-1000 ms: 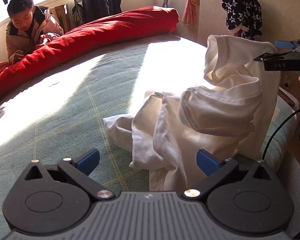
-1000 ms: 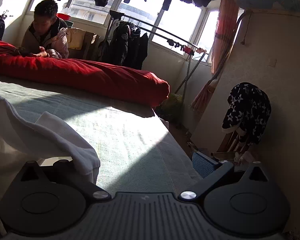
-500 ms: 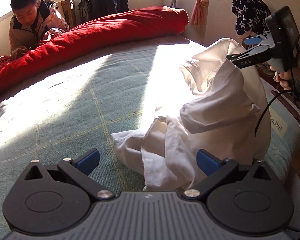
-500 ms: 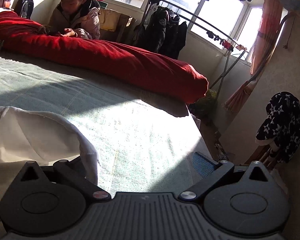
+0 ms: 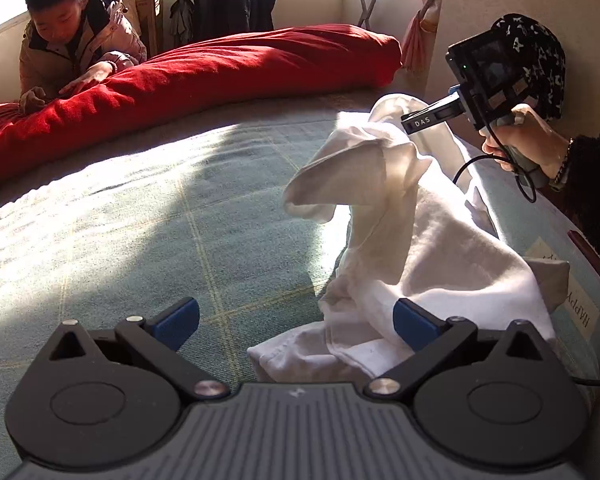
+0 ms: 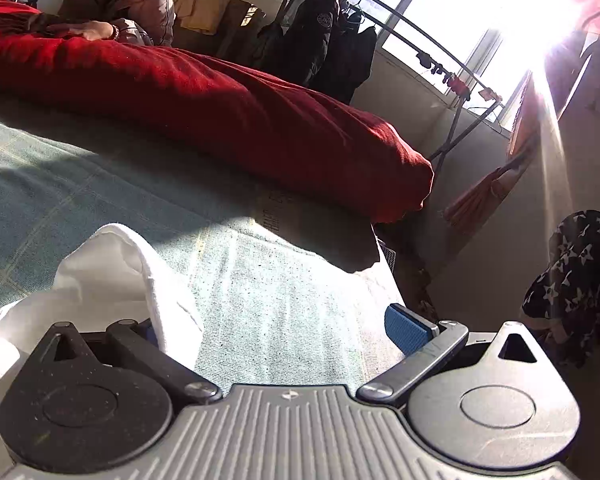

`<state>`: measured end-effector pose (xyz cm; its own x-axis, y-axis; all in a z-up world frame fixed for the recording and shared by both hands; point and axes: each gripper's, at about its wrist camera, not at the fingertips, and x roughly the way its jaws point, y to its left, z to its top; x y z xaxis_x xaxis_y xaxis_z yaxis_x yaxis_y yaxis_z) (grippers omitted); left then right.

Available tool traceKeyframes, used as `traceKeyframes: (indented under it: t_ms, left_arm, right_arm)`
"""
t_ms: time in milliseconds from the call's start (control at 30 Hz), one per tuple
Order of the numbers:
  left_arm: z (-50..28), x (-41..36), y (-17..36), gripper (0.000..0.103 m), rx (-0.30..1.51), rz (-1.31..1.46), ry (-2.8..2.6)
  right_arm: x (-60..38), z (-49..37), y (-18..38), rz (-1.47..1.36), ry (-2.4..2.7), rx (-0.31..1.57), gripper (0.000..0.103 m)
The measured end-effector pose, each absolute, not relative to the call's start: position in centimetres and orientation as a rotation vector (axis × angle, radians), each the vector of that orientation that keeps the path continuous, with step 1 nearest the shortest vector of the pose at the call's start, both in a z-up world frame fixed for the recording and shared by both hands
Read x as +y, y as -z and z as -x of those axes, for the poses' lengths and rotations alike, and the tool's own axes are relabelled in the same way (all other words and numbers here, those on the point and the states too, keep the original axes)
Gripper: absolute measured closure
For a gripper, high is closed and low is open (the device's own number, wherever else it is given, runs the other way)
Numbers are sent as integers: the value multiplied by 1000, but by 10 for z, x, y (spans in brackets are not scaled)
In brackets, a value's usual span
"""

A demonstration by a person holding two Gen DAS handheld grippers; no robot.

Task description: Fold clothes

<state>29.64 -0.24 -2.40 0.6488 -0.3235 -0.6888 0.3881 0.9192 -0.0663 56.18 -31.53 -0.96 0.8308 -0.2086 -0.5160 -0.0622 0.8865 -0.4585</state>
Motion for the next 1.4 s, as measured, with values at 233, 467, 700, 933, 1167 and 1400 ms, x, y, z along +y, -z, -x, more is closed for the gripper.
traceKeyframes:
  t_ms: [233,467,700,933,1167,1400]
  left_arm:
    - [-310,3,37,1,800,-60,396]
    - [-297,7,33,1,805,-49,394]
    - [-274,5,27,1,808,-43,416]
    - [-247,2,22,1,813,-56,440]
    - [-233,5,22,1,826,-49,435]
    - [-227,9,25,1,837,-58,425]
  right_arm:
    - [-326,-612,44,443,66,739,0]
    - [-353,-568,11,181,-114,816,0]
    - [-371,-509,-10,-90,-283,921,2]
    - [-390,-467,2,-344,-400,1011,17]
    - [-375,-440,25,-441,-506,1073,39]
    - [-357,-437,24,-347,-513,1069,86]
